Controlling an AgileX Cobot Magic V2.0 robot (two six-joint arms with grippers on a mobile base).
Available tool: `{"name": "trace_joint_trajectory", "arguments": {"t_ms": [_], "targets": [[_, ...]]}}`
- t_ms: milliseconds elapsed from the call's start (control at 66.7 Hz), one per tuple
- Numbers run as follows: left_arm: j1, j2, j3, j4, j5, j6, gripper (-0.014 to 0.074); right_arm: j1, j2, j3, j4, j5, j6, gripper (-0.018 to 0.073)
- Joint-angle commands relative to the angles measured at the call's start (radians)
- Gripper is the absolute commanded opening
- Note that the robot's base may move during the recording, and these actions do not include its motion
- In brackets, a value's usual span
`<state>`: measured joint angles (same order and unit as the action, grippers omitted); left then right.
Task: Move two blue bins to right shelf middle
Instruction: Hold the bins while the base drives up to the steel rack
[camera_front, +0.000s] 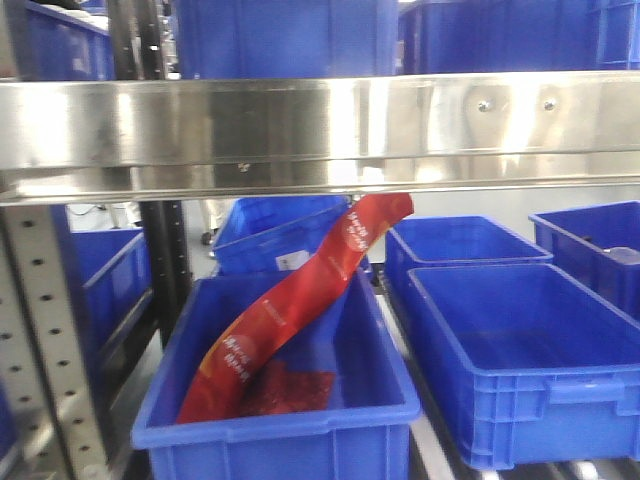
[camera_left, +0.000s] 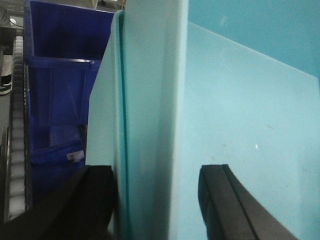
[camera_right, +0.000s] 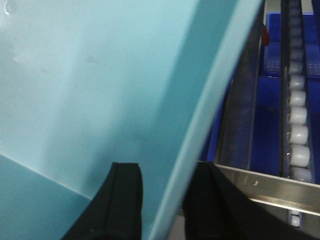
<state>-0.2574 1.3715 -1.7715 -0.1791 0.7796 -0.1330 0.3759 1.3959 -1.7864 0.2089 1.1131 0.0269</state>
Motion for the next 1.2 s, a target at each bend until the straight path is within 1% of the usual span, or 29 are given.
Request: {"name": "trace_joint_trajectory", "arguments": {"t_ms": [0, 1185], "targets": [[-0.004, -0.012, -0.014, -0.025, -0.072, 0.025, -0.0111, 0.006, -0.020, -0.016, 0.060, -0.074, -0.055, -0.0153], [-0.004, -0.012, -0.014, -0.025, -0.072, 0.025, -0.0111, 0.006, -0.020, -0.016, 0.060, -0.074, -0.055, -0.0153]]}}
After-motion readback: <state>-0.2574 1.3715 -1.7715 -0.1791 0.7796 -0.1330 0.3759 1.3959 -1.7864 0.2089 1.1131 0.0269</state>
